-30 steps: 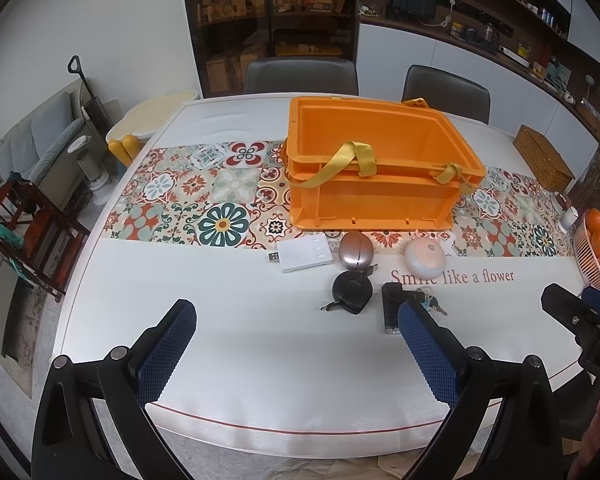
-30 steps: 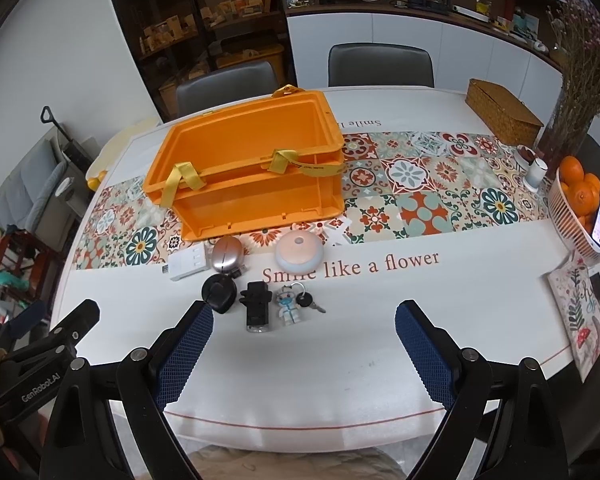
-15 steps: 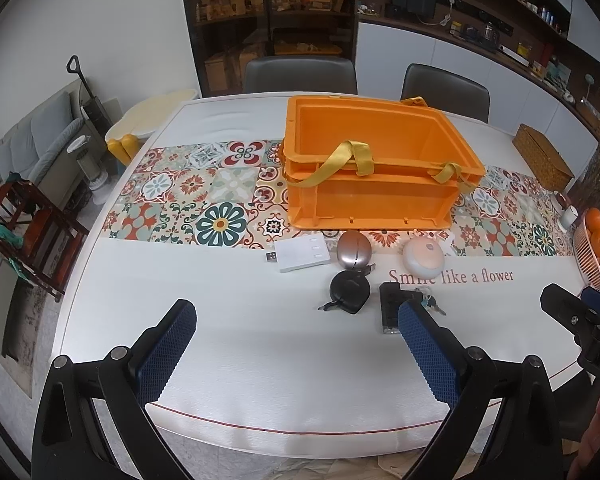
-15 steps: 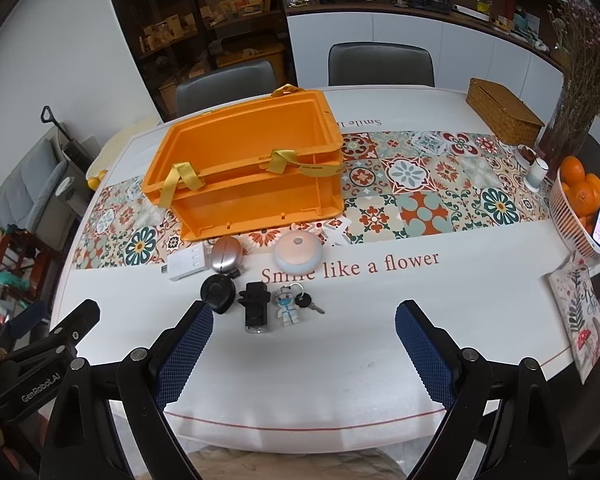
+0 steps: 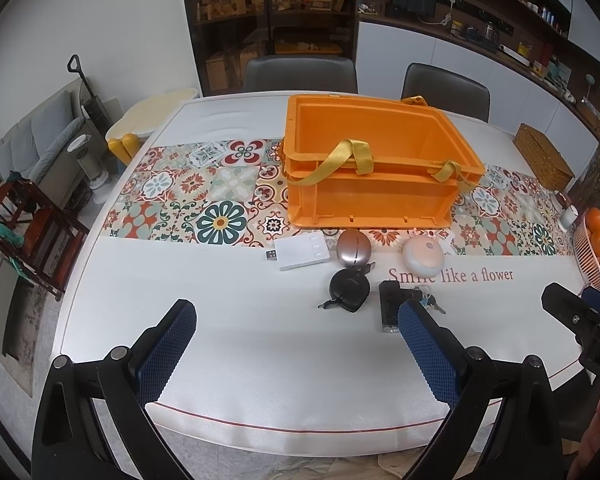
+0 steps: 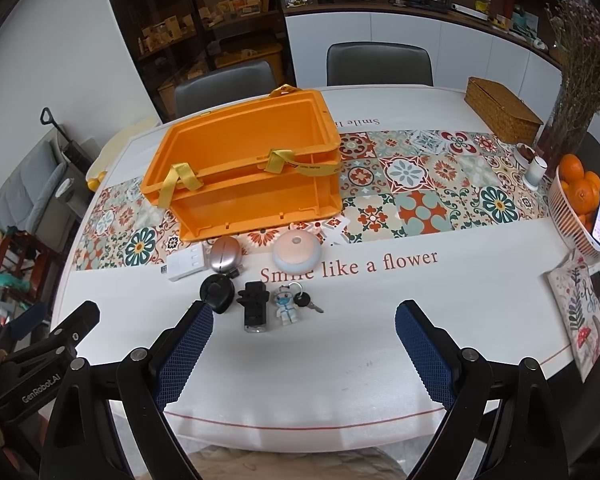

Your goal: Organize rigid objects

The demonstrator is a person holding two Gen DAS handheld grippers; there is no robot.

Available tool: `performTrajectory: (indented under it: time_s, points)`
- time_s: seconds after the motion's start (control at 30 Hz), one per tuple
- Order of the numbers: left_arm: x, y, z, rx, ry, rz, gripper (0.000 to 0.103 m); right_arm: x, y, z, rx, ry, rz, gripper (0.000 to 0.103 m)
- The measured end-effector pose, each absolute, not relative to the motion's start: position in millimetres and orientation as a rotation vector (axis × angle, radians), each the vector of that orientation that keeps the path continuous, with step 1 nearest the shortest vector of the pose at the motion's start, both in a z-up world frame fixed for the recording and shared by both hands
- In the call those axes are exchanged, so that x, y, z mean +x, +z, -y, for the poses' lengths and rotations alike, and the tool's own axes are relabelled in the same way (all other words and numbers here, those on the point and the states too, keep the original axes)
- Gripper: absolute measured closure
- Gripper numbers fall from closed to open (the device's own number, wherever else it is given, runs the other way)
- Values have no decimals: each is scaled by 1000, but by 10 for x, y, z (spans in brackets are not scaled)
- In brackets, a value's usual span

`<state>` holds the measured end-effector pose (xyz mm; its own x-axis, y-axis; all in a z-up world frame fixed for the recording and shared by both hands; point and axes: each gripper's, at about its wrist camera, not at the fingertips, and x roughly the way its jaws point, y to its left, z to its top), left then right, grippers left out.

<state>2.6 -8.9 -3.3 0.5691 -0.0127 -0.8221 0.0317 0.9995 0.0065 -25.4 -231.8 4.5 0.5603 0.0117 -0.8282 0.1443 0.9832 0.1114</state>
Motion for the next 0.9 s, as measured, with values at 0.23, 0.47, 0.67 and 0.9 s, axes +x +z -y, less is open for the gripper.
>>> performTrajectory:
  time_s: [0.23,0.47,0.67,0.9]
  points:
    - [12,-32,93,22,-26,-965,0,-257,46,2325,178,-80,-975,10]
    - [2,-44,89,20,-22,-970,0,-252,26,2334,179,-73,-982,10]
    - [64,-82,68,5,-23,-994,0,-185,-12,2340,191,-66,-1002,10]
    - [180,-191,59,18,1,-1022,0,-16,-208,2409,246,-33,-1064,10]
